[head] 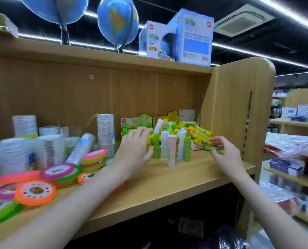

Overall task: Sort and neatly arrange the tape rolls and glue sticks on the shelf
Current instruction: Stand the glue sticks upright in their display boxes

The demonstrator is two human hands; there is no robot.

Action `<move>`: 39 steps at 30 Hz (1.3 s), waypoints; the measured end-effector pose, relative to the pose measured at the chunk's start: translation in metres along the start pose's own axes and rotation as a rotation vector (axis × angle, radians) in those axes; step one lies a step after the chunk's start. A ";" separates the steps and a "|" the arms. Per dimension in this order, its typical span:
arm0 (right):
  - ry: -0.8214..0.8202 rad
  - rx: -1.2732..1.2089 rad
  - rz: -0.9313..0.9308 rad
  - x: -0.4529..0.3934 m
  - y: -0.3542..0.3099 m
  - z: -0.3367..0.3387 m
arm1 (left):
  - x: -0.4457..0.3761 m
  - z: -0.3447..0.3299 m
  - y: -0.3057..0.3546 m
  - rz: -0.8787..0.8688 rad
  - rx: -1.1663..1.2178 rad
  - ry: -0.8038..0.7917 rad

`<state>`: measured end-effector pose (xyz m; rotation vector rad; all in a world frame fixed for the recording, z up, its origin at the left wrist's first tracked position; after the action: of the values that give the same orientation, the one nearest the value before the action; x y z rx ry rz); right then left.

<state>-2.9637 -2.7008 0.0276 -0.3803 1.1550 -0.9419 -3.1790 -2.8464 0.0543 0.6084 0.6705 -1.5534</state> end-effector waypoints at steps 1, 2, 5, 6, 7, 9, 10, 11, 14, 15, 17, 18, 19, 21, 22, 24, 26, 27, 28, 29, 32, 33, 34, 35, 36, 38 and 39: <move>-0.062 0.131 -0.019 -0.006 0.012 -0.003 | -0.009 -0.007 0.004 -0.005 0.026 0.016; -0.149 0.263 -0.034 -0.011 0.024 -0.009 | -0.017 -0.014 0.009 -0.013 0.045 0.024; -0.325 0.511 -0.072 -0.021 0.047 -0.020 | -0.033 -0.032 0.022 -0.046 0.076 0.053; -0.350 0.554 -0.081 -0.025 0.050 -0.022 | -0.037 -0.039 0.024 -0.047 0.083 0.046; -0.376 0.584 -0.086 -0.029 0.051 -0.024 | -0.039 -0.044 0.025 -0.043 0.089 0.033; -0.422 0.602 -0.103 -0.039 0.054 -0.030 | -0.042 -0.054 0.025 -0.040 0.092 0.010; -0.428 0.616 -0.105 -0.044 0.056 -0.033 | -0.043 -0.057 0.024 -0.046 0.083 0.005; -0.419 0.643 -0.096 -0.048 0.057 -0.037 | -0.044 -0.058 0.024 -0.055 0.075 0.006; -0.365 0.691 -0.033 -0.060 0.054 -0.047 | -0.050 -0.061 0.025 -0.071 0.092 0.020; -0.357 0.681 -0.013 -0.063 0.053 -0.050 | -0.051 -0.062 0.025 -0.071 0.105 0.017; -0.346 0.633 0.021 -0.067 0.052 -0.053 | -0.052 -0.064 0.026 -0.086 0.111 0.025; -0.340 0.594 0.036 -0.068 0.052 -0.053 | -0.051 -0.065 0.026 -0.107 0.098 0.046; -0.328 0.548 0.050 -0.069 0.051 -0.052 | -0.050 -0.065 0.027 -0.125 0.084 0.067; -0.267 0.468 0.082 -0.070 0.048 -0.049 | -0.049 -0.066 0.025 -0.135 0.068 0.086; -0.229 0.441 0.093 -0.072 0.046 -0.047 | -0.049 -0.067 0.025 -0.137 0.063 0.087; -0.221 0.443 0.104 -0.075 0.044 -0.047 | -0.050 -0.068 0.026 -0.141 0.061 0.086; -0.296 0.515 0.124 -0.079 0.044 -0.056 | -0.049 -0.068 0.025 -0.144 0.063 0.087; -0.318 0.560 0.126 -0.081 0.043 -0.062 | -0.049 -0.068 0.025 -0.143 0.064 0.087; -0.317 0.606 0.116 -0.084 0.043 -0.066 | -0.049 -0.068 0.024 -0.142 0.067 0.086; -0.293 0.664 0.102 -0.087 0.042 -0.069 | -0.049 -0.068 0.023 -0.141 0.072 0.086; -0.233 0.792 0.038 -0.092 0.041 -0.075 | -0.049 -0.068 0.021 -0.138 0.084 0.092; -0.238 0.772 0.010 -0.092 0.043 -0.076 | -0.049 -0.068 0.020 -0.137 0.086 0.096; -0.242 0.734 -0.010 -0.091 0.045 -0.075 | -0.049 -0.067 0.020 -0.134 0.089 0.094; -0.238 0.698 -0.017 -0.091 0.046 -0.074 | -0.048 -0.068 0.020 -0.133 0.089 0.088; -0.231 0.670 -0.013 -0.090 0.048 -0.072 | -0.048 -0.068 0.020 -0.132 0.089 0.080; -0.233 0.622 0.002 -0.088 0.049 -0.068 | -0.047 -0.069 0.021 -0.128 0.094 0.063; -0.239 0.605 0.008 -0.086 0.049 -0.067 | -0.047 -0.070 0.021 -0.125 0.099 0.054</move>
<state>-3.0107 -2.5916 0.0193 0.0058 0.6118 -1.1512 -3.1543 -2.7647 0.0384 0.6957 0.6863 -1.6985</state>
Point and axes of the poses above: each hand's wrist, its own x-axis away from the middle knuckle, its own z-axis out of the back of the hand, y = z × x, the point moved 6 cm from there along -x, towards the middle knuckle, and after that the axes turned 8 degrees about -z, right-handed, at the moved point
